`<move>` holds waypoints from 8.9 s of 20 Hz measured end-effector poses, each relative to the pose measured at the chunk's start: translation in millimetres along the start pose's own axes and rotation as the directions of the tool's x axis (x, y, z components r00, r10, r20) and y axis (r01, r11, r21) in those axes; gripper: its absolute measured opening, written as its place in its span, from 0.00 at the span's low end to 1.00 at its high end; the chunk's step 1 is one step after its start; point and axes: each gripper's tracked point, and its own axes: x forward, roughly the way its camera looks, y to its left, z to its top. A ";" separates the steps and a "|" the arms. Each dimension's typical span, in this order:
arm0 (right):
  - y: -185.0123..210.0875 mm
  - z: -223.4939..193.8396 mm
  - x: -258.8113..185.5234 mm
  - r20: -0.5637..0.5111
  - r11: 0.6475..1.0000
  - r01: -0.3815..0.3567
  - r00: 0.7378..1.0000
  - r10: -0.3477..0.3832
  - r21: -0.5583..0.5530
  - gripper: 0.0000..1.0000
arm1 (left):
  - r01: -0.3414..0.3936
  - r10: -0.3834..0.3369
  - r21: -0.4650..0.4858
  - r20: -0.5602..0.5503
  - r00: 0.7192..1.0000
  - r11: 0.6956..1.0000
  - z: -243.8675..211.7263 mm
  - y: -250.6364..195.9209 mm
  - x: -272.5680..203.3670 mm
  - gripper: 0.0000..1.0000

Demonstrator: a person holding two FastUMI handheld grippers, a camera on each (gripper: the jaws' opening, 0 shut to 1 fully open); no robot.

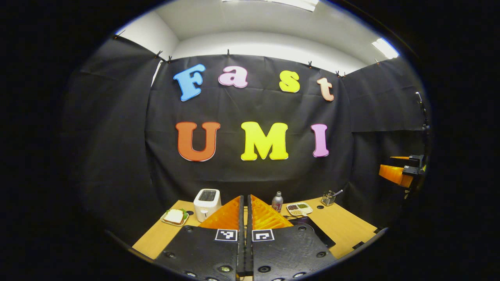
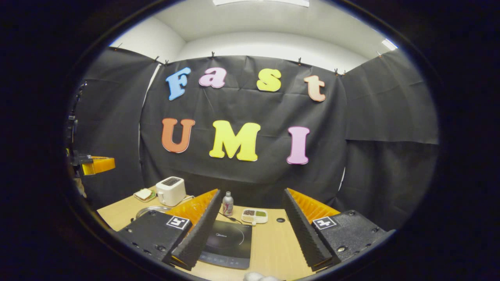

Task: First push the handle of the pot to place it horizontally, then grasp the pot with both hands and set it on the induction cooktop.

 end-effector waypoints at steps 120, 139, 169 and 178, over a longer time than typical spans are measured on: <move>240.2 -266.8 171.5 -0.611 0.944 -0.264 0.720 0.330 0.199 0.98 | -0.169 0.174 0.069 -0.640 0.749 0.983 -283.1 227.0 116.6 0.98; 292.0 -357.0 215.7 -0.820 0.980 -0.109 0.537 0.200 0.168 0.94 | -0.061 0.082 0.055 -0.743 0.664 0.997 -337.6 218.4 169.6 0.98; 267.3 -315.7 213.9 -0.790 0.982 -0.038 0.589 0.170 0.183 0.56 | -0.055 0.059 0.030 -0.749 0.660 0.998 -309.8 206.6 157.3 0.65; 199.3 -287.9 190.8 -0.756 0.984 0.004 0.641 0.134 0.178 0.56 | -0.018 0.025 0.018 -0.720 0.694 1.000 -283.9 137.6 153.8 0.65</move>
